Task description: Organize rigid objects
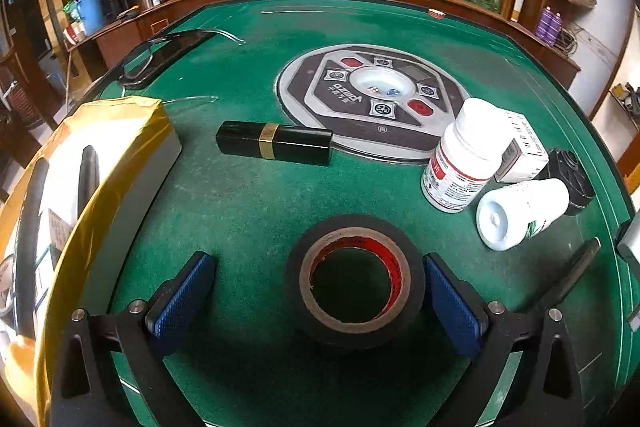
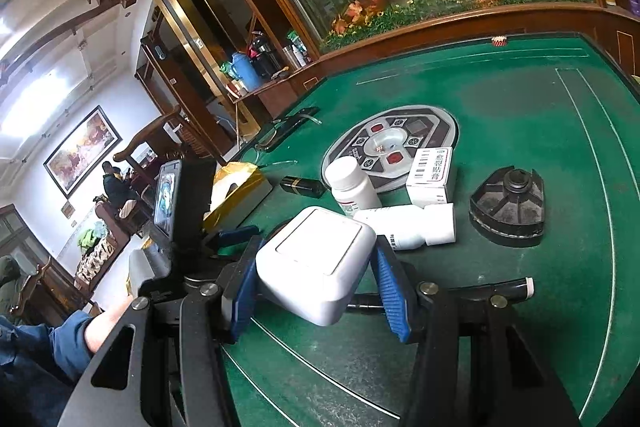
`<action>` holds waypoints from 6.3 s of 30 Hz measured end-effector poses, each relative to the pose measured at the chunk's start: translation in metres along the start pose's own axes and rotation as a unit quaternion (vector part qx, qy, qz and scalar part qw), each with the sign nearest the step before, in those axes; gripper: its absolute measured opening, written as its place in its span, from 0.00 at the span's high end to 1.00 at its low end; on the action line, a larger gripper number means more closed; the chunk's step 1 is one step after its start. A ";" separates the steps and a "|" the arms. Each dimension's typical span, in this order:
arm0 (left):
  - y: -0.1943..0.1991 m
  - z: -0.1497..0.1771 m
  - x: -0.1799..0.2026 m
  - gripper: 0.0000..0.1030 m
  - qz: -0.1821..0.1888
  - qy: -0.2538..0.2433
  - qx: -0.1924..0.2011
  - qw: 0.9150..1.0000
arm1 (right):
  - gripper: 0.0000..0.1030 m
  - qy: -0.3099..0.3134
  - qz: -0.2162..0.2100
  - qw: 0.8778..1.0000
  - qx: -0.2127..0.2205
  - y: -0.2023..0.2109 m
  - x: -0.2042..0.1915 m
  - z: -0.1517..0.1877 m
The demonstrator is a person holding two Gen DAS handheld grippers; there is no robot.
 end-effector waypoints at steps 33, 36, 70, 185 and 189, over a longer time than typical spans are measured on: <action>0.033 0.010 0.005 0.36 0.123 -0.066 -0.008 0.990 | 0.49 0.000 0.002 1.000 0.011 0.002 0.002 -0.003; 0.050 0.010 0.003 0.36 0.129 -0.064 0.009 0.990 | 0.49 0.001 0.005 1.000 0.012 0.003 0.003 -0.002; 0.162 0.012 -0.194 0.36 0.067 0.065 0.126 0.988 | 0.49 0.073 -0.056 0.992 -0.088 -0.138 -0.222 -0.036; 0.062 0.039 -0.002 0.64 0.114 -0.099 -0.007 0.989 | 0.50 -0.117 0.106 0.986 -0.060 -0.040 0.056 -0.015; 0.063 0.037 -0.007 0.64 0.134 -0.083 -0.006 0.987 | 0.53 -0.131 0.121 0.980 -0.089 -0.055 0.056 -0.010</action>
Point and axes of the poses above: each gripper's, at about its wrist camera, not at the fingertips, and y roughly against the way its jaws point, x to its right, z to its underside, the point moved 6 cm from there along -y, roughly the way its jaws point, and after that the axes turned 15 degrees about z, right-handed, at the moved point
